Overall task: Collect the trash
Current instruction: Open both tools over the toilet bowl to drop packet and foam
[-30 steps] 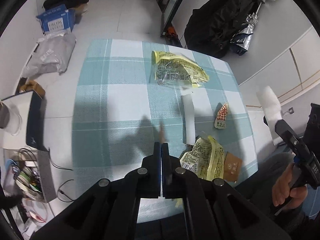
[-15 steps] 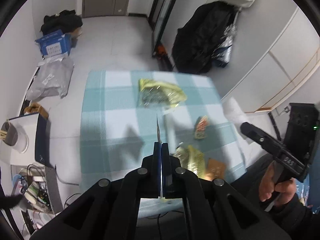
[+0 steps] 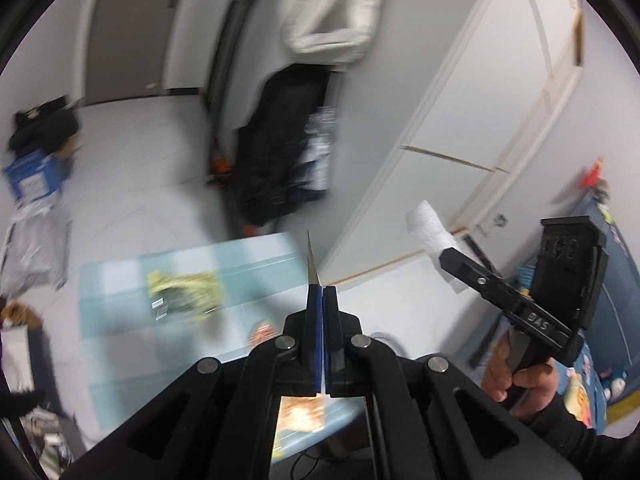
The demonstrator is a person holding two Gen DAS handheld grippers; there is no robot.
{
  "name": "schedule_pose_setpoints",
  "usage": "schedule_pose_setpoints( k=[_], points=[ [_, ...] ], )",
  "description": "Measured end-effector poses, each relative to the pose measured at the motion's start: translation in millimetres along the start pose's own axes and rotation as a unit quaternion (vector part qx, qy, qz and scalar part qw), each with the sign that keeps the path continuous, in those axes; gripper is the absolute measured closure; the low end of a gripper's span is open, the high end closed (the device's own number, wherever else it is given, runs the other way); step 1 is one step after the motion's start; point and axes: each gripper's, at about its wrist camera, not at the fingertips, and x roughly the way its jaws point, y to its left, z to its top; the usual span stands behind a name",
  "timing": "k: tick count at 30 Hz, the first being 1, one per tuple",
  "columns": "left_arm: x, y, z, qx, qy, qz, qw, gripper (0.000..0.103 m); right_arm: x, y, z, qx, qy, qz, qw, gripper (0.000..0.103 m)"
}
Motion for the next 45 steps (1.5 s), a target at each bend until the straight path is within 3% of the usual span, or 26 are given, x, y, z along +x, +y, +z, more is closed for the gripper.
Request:
schedule_pose_setpoints(
  k=[8,17,24,30,45],
  points=[
    [59,-87,27,0.068,0.031,-0.081,0.9939,0.103,-85,-65,17,0.038,-0.054,-0.086,0.994,0.062],
    [153,-166,25,0.135,0.113,-0.12,0.977,0.103,-149,-162,-22,0.116,-0.071,-0.172,0.976,0.062],
    [234,-191,-5,0.179,0.211,-0.119,0.9537,0.103,-153,-240,-80,0.195,-0.029,-0.218,0.956,0.062],
    [288,-198,-33,0.212,0.282,-0.101,0.9302,0.103,-136,-285,-127,0.243,0.017,-0.23,0.942,0.062],
    [385,-198,-97,0.265,0.439,-0.073,0.8552,0.103,-73,-354,-221,0.34,0.12,-0.234,0.903,0.062]
  ],
)
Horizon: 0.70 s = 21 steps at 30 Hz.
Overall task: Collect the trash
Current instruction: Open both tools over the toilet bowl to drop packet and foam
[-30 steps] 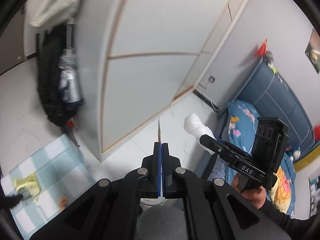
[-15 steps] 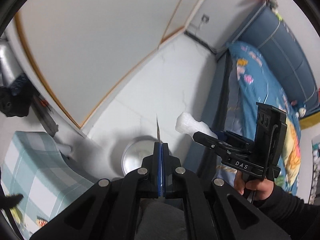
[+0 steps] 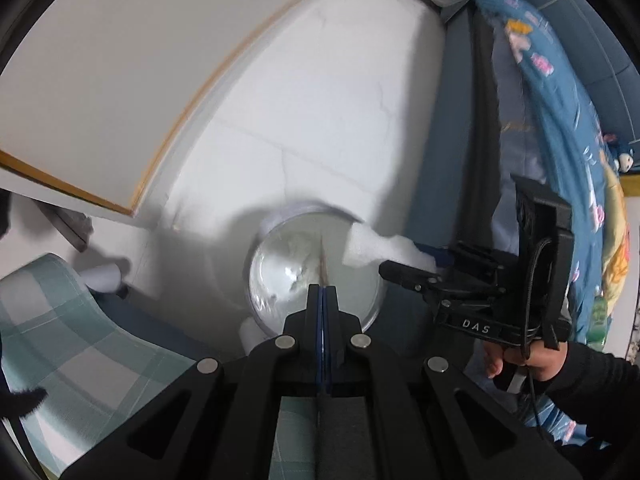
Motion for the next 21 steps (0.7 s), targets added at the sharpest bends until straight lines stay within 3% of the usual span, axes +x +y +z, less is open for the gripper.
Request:
schedule_pose_setpoints(
  k=[12,17,21],
  points=[
    [60,22,8,-0.038,0.059,-0.032,0.997,0.103,65,-13,-21,0.027,0.06,-0.008,0.998,0.061],
    [70,28,8,-0.04,0.052,-0.045,0.9968,0.103,78,-13,-26,0.025,0.08,-0.012,0.996,0.06],
    [80,33,6,-0.053,0.056,-0.043,0.9961,0.103,81,-14,-25,0.025,0.084,-0.015,0.996,0.051]
  ],
)
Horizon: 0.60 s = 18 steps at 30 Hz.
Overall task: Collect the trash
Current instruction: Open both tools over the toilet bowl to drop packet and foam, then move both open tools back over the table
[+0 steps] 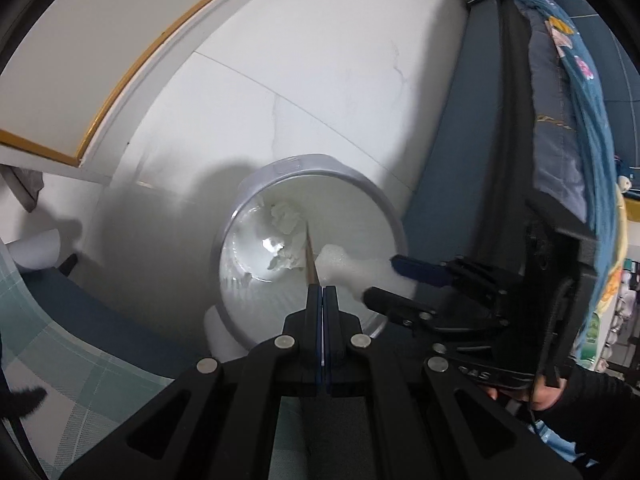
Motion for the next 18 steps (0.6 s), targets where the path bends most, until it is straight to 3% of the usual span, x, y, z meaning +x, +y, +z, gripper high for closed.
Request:
schedule_pose_setpoints(
  k=[1,3,7,9,11,18],
  points=[
    [3,0,0,0.001,0.004,0.006,1.0,0.103,1,3,0,0.0,-0.002,-0.002,1.0,0.05],
    [9,3,0,-0.006,0.015,0.006,0.9999,0.103,-2,2,1,0.0,-0.006,-0.003,1.0,0.038],
    [13,8,0,-0.021,0.026,-0.003,0.9994,0.103,-4,2,0,0.002,-0.006,-0.003,1.0,0.036],
    [10,9,0,-0.026,0.024,0.004,0.9994,0.09,-6,0,0,0.007,-0.005,-0.003,1.0,0.036],
    [7,10,-2,-0.031,0.016,0.005,0.9994,0.051,-11,-1,0,0.008,-0.008,-0.003,1.0,0.036],
    [-16,14,-7,-0.041,-0.02,0.015,0.9989,0.048,-38,2,3,0.004,-0.035,-0.007,0.999,0.036]
  ],
)
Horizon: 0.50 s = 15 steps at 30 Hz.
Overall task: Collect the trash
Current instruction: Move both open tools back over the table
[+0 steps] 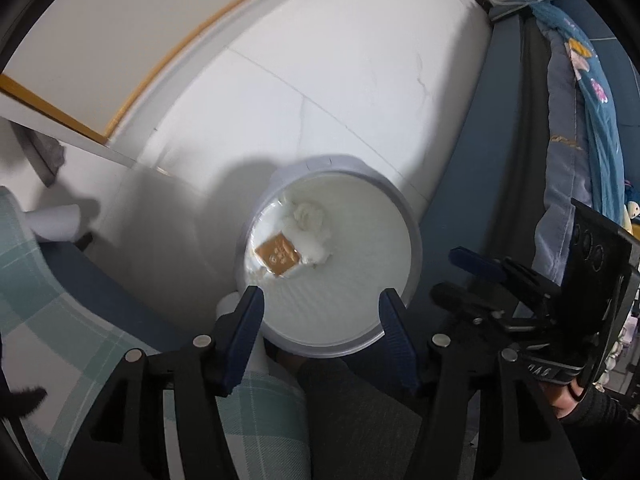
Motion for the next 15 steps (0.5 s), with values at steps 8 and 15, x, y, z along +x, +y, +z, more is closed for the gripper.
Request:
schedule_pose_setpoints(
  k=[8,15],
  points=[
    [-96,15,-35,-0.032,-0.139,0.073,0.987,0.044,-50,23,10,-0.03,-0.053,-0.004,0.998,0.036],
    [-196,19,-116,-0.088,-0.308,0.133,0.9379,0.042,-117,97,21,-0.106,-0.146,0.002,0.984,0.036]
  ],
)
